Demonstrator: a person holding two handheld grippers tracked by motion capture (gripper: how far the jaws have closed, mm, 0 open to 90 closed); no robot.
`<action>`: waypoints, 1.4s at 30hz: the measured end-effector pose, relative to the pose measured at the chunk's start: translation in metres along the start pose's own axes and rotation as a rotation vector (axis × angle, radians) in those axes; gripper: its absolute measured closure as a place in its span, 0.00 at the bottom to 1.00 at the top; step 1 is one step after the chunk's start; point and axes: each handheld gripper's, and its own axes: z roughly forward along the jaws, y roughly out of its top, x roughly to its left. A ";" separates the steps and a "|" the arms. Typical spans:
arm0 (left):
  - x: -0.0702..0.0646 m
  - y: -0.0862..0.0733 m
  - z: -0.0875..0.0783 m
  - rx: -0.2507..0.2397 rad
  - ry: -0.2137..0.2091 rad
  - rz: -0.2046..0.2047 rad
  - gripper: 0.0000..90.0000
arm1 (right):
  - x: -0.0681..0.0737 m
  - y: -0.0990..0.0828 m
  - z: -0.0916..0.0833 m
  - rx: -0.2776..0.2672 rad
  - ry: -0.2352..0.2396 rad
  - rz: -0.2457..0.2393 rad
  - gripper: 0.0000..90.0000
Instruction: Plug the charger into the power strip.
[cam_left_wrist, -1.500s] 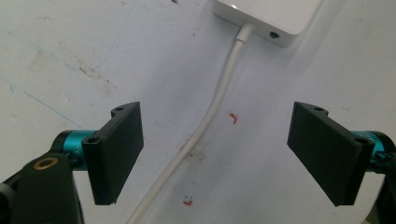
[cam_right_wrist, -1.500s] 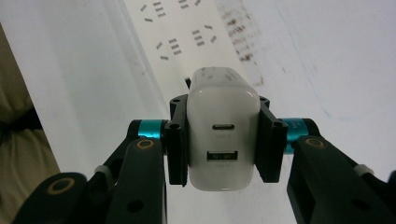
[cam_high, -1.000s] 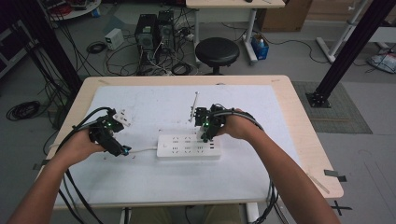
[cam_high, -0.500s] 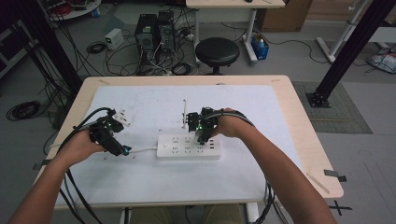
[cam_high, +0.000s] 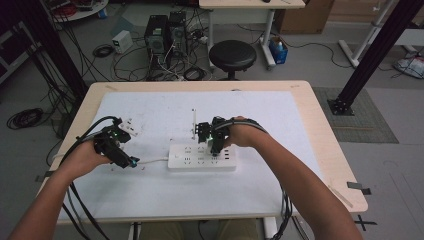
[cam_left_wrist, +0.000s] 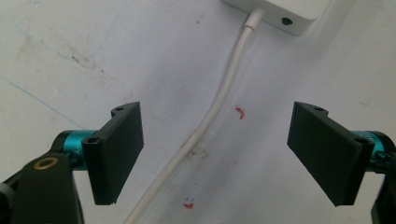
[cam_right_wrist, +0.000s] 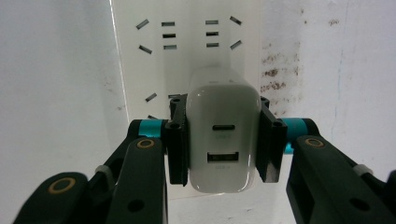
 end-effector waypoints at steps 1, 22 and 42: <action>0.000 0.000 0.000 0.003 -0.002 -0.001 0.21 | 0.000 0.000 0.000 0.002 0.001 -0.001 0.70; -0.001 -0.002 0.006 -0.007 -0.016 -0.021 0.21 | -0.005 0.008 0.008 0.032 0.028 -0.008 0.69; 0.002 0.001 0.008 -0.045 -0.020 -0.027 0.21 | -0.018 -0.025 -0.013 -0.250 0.012 0.245 0.22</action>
